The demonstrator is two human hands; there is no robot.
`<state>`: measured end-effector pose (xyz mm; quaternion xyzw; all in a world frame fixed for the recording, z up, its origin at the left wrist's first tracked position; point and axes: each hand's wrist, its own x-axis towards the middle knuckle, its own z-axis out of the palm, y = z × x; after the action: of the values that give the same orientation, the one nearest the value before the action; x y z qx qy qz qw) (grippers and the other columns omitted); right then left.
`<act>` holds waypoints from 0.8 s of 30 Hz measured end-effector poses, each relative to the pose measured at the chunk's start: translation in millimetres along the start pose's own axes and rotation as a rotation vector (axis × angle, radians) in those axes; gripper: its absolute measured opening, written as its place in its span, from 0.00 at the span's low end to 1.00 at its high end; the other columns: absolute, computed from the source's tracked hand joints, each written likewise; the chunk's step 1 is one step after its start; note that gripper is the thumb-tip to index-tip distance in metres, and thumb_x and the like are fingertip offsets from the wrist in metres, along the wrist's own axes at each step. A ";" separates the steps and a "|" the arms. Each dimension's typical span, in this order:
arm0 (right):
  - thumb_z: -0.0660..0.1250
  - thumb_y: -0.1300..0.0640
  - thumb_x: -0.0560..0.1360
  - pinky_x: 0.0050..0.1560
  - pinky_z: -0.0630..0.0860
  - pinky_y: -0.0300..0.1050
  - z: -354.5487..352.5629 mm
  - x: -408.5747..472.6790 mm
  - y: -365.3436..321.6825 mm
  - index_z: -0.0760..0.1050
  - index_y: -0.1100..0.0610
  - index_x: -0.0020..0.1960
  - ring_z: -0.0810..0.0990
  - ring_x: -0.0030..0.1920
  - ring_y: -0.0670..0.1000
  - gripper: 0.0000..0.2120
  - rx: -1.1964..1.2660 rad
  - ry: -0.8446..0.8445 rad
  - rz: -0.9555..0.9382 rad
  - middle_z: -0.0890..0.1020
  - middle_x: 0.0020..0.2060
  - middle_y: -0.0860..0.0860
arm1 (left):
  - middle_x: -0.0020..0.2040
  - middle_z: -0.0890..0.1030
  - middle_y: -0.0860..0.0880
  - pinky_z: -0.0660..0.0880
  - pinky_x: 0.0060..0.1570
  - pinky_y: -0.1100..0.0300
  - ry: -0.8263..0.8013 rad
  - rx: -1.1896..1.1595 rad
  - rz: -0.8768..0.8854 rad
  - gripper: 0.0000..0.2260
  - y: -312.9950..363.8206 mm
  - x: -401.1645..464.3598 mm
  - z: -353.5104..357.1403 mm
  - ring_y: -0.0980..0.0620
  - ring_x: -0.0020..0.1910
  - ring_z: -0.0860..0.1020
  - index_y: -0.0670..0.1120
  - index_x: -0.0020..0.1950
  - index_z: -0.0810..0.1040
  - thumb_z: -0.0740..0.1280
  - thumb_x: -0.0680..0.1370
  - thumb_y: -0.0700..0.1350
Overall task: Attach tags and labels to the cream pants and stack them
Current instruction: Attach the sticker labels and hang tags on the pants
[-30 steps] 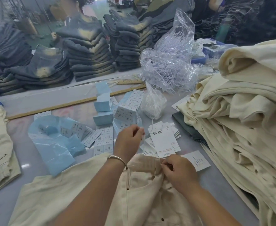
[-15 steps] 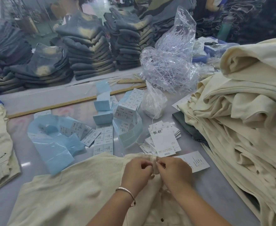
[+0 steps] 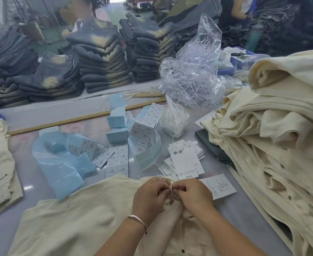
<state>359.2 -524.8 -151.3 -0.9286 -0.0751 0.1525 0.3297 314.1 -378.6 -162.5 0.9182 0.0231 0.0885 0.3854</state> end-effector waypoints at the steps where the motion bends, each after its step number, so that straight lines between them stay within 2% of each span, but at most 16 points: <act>1: 0.68 0.50 0.73 0.43 0.73 0.39 -0.8 0.5 1.0 0.82 0.38 0.44 0.80 0.46 0.44 0.07 0.000 -0.015 -0.018 0.84 0.43 0.41 | 0.38 0.74 0.66 0.65 0.41 0.77 0.002 0.014 0.004 0.03 -0.6 -0.4 0.1 0.73 0.41 0.72 0.46 0.41 0.83 0.73 0.71 0.39; 3: 0.70 0.56 0.73 0.47 0.76 0.41 -5.4 0.3 4.4 0.84 0.42 0.44 0.81 0.45 0.42 0.10 0.158 -0.029 -0.073 0.85 0.42 0.41 | 0.37 0.73 0.65 0.65 0.40 0.76 -0.004 0.031 -0.001 0.04 1.9 -0.8 -0.2 0.71 0.41 0.72 0.48 0.39 0.80 0.72 0.73 0.41; 5: 0.68 0.68 0.70 0.42 0.74 0.36 -17.7 -1.0 13.1 0.84 0.44 0.42 0.79 0.38 0.41 0.18 0.437 0.058 -0.129 0.85 0.41 0.41 | 0.37 0.73 0.62 0.66 0.40 0.73 -0.016 0.022 -0.021 0.09 3.4 -0.3 -1.9 0.69 0.41 0.72 0.54 0.38 0.75 0.70 0.75 0.43; 7: 0.63 0.74 0.67 0.35 0.69 0.31 -33.8 0.3 30.7 0.83 0.43 0.43 0.72 0.31 0.42 0.26 0.472 0.179 -0.149 0.83 0.40 0.38 | 0.36 0.74 0.59 0.67 0.39 0.72 -0.022 -0.021 -0.068 0.12 2.1 -0.2 -5.5 0.65 0.38 0.73 0.56 0.38 0.72 0.70 0.76 0.42; 8: 0.61 0.75 0.67 0.35 0.69 0.30 -41.2 0.6 39.0 0.81 0.42 0.45 0.71 0.33 0.42 0.28 0.403 0.183 -0.155 0.82 0.42 0.37 | 0.35 0.75 0.57 0.67 0.37 0.71 -0.017 -0.059 -0.105 0.12 1.2 -0.9 -7.6 0.63 0.35 0.73 0.55 0.38 0.72 0.70 0.76 0.41; 9: 0.60 0.75 0.67 0.40 0.70 0.29 -46.7 0.1 45.3 0.80 0.41 0.49 0.73 0.38 0.42 0.29 0.310 0.139 -0.170 0.81 0.46 0.36 | 0.34 0.76 0.55 0.67 0.36 0.70 -0.003 -0.116 -0.151 0.11 0.4 -2.0 -10.0 0.61 0.32 0.72 0.53 0.38 0.73 0.70 0.76 0.41; 10: 0.59 0.74 0.69 0.49 0.70 0.30 -49.8 -0.4 50.4 0.78 0.42 0.55 0.75 0.48 0.43 0.29 0.193 0.048 -0.177 0.79 0.53 0.36 | 0.33 0.76 0.54 0.68 0.34 0.70 0.016 -0.198 -0.207 0.10 0.2 -3.0 -12.3 0.61 0.30 0.73 0.51 0.38 0.74 0.69 0.77 0.39; 12: 0.61 0.70 0.71 0.67 0.65 0.38 -47.8 -0.5 57.7 0.71 0.44 0.67 0.68 0.66 0.43 0.31 -0.027 -0.140 -0.171 0.72 0.65 0.39 | 0.33 0.78 0.49 0.69 0.30 0.69 0.050 -0.419 -0.333 0.08 2.4 -4.5 -16.0 0.58 0.28 0.74 0.46 0.39 0.75 0.67 0.78 0.37; 14: 0.65 0.67 0.71 0.70 0.62 0.40 -40.9 -3.2 60.6 0.66 0.42 0.72 0.64 0.70 0.42 0.34 -0.158 -0.161 -0.193 0.69 0.68 0.38 | 0.37 0.82 0.45 0.67 0.26 0.66 0.053 -0.655 -0.420 0.09 9.1 -4.2 -19.0 0.53 0.31 0.76 0.44 0.39 0.75 0.64 0.78 0.35; 16: 0.66 0.64 0.72 0.67 0.64 0.41 -35.9 -4.6 60.3 0.67 0.43 0.71 0.67 0.69 0.45 0.31 -0.222 -0.081 -0.249 0.72 0.67 0.41 | 0.47 0.85 0.44 0.64 0.24 0.66 0.024 -0.872 -0.433 0.11 19.1 -3.1 -22.4 0.51 0.34 0.79 0.43 0.37 0.74 0.62 0.77 0.33; 17: 0.66 0.63 0.73 0.66 0.66 0.42 -34.8 -4.9 60.2 0.69 0.44 0.71 0.70 0.68 0.47 0.29 -0.213 -0.063 -0.278 0.74 0.66 0.43 | 0.50 0.84 0.42 0.63 0.23 0.66 0.003 -0.961 -0.422 0.11 24.4 -2.7 -24.2 0.50 0.34 0.80 0.43 0.36 0.74 0.61 0.77 0.32; 19: 0.65 0.64 0.74 0.62 0.72 0.45 -38.0 -8.6 59.7 0.76 0.47 0.65 0.77 0.61 0.48 0.23 -0.031 -0.068 -0.263 0.81 0.59 0.44 | 0.50 0.84 0.39 0.64 0.23 0.66 -0.038 -1.095 -0.408 0.12 33.6 -1.7 -28.0 0.49 0.34 0.81 0.44 0.35 0.73 0.59 0.75 0.32; 22: 0.63 0.73 0.70 0.52 0.78 0.43 -54.1 -13.8 62.9 0.83 0.55 0.50 0.83 0.48 0.44 0.18 0.200 0.081 -0.147 0.85 0.44 0.45 | 0.38 0.81 0.40 0.67 0.25 0.65 -0.085 -1.159 -0.424 0.14 42.0 -1.4 -28.9 0.51 0.29 0.77 0.47 0.31 0.75 0.60 0.74 0.33; 24: 0.66 0.71 0.70 0.38 0.75 0.40 -69.3 -15.9 62.0 0.81 0.59 0.39 0.79 0.35 0.38 0.10 0.282 0.152 -0.126 0.81 0.31 0.42 | 0.33 0.77 0.43 0.68 0.27 0.64 -0.087 -1.139 -0.426 0.17 44.4 -2.3 -25.7 0.52 0.28 0.73 0.48 0.30 0.77 0.60 0.75 0.33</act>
<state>369.7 -617.2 -136.1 -0.8754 -0.0858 0.0699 0.4705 306.1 -391.9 -113.5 0.5456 0.1395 -0.0300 0.8258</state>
